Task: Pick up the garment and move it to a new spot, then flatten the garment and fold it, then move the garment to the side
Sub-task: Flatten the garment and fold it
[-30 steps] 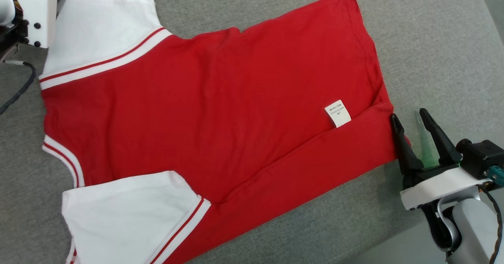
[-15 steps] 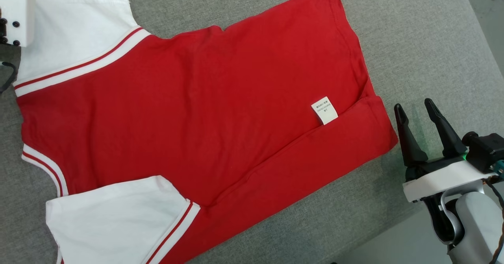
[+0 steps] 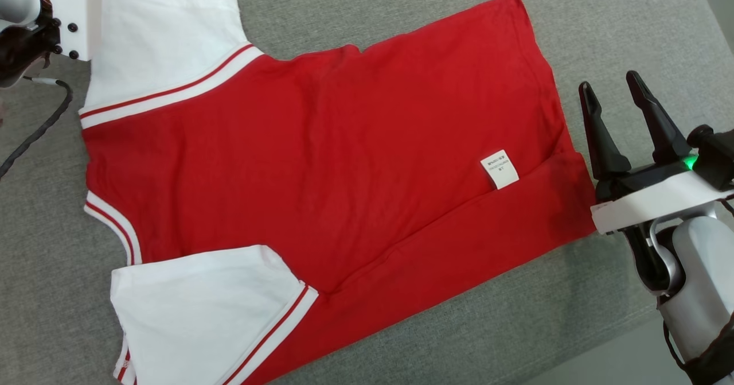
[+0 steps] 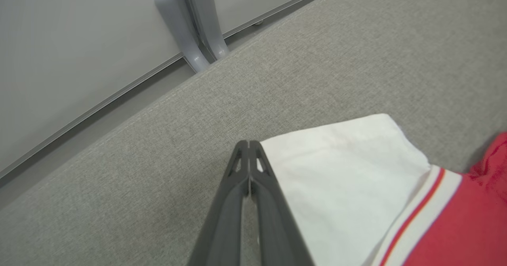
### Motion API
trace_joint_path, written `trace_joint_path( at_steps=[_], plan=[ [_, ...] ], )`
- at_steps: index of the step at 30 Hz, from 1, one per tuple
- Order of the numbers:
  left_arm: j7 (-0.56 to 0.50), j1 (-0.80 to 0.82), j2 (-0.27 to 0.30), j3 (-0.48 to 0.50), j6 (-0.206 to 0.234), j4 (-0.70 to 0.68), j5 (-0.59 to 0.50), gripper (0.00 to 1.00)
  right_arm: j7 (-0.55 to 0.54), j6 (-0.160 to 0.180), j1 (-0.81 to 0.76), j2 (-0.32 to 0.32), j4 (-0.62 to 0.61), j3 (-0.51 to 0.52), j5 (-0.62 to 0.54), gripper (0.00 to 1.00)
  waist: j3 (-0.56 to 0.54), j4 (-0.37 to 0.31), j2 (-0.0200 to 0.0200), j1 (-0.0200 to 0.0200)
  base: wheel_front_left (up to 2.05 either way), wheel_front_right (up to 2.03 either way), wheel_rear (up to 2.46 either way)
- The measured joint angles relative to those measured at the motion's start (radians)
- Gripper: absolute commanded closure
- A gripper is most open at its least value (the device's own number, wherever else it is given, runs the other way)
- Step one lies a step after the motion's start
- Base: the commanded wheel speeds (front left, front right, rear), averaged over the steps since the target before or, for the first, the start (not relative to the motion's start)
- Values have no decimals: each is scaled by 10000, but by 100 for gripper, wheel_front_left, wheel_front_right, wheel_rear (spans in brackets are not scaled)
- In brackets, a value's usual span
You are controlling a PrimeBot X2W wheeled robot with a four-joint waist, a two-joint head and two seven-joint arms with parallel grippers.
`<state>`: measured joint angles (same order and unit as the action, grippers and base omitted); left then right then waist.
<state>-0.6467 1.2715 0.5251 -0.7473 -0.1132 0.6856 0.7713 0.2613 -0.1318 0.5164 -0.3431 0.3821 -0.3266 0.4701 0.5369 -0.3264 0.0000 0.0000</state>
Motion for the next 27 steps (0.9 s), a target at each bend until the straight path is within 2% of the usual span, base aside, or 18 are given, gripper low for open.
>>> trace_joint_path(
  at_steps=[7,9,13,18,23,27],
  plan=[
    [58,-15,201,-150,-88,-460,136,100,-238,0,522,-48,531,-447,819,0,-85,144,0,0,0,0,0],
    [58,-86,249,-203,-94,-765,219,100,-932,12,904,-73,880,-617,1486,0,-127,177,0,0,0,0,0],
    [19,-210,399,-405,-123,-1469,291,100,-2568,15,2137,-307,1749,-876,2107,0,-178,375,0,0,0,0,0],
    [-153,-500,662,-573,-132,-2385,391,100,-4769,10,3688,-355,2888,-1360,2234,0,-207,650,0,0,0,0,0],
    [-309,-613,882,-654,-86,-3271,393,100,-5672,10,4753,-35,3931,-1528,2046,0,-178,967,0,0,0,0,0],
    [-445,-742,941,-706,-4,-3868,397,100,-5822,10,5318,144,4748,-1528,1852,0,-114,1216,0,0,0,0,0]
  ],
)
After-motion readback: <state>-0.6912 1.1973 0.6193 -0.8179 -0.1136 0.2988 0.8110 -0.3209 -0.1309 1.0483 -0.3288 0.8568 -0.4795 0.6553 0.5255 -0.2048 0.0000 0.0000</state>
